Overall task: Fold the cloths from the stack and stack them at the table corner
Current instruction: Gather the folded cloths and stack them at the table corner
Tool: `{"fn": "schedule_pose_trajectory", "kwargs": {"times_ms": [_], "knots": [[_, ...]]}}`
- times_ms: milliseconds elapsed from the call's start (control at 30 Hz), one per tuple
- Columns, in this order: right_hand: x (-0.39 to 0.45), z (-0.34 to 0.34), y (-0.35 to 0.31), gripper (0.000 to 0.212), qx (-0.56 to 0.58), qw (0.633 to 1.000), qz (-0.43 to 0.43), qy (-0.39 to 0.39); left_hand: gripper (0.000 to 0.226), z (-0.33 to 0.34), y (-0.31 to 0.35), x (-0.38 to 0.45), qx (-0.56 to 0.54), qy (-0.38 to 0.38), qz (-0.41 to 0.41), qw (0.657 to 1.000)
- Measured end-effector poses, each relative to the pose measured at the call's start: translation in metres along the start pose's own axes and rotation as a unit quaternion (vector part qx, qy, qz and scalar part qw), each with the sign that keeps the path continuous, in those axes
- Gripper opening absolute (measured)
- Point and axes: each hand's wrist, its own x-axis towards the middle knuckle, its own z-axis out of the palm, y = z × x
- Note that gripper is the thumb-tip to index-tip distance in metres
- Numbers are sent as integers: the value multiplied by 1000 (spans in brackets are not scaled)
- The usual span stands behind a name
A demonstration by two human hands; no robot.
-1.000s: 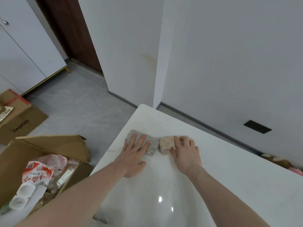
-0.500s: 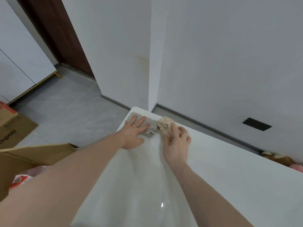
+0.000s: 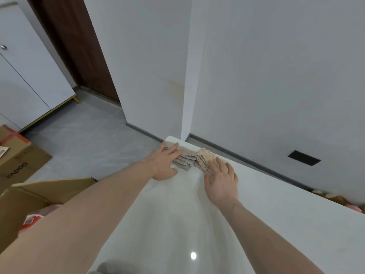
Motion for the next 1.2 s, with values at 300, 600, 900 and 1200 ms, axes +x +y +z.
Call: {"fn": "schedule_pose_trajectory", "kwargs": {"times_ms": [300,600,900,1200], "knots": [[-120,-32,-27,56,96,994,-42,-44,65,17,10,-179,-116,46,1,992],[-294,11,-32,60,177,971,13,-162,83,160,12,-326,-119,-27,-21,992],[-330,23,-8,55,249,945,74,-200,84,197,17,-306,-199,-11,-151,968],[-312,6,38,56,277,935,140,-173,58,165,115,-229,-556,-60,-331,760]]}}
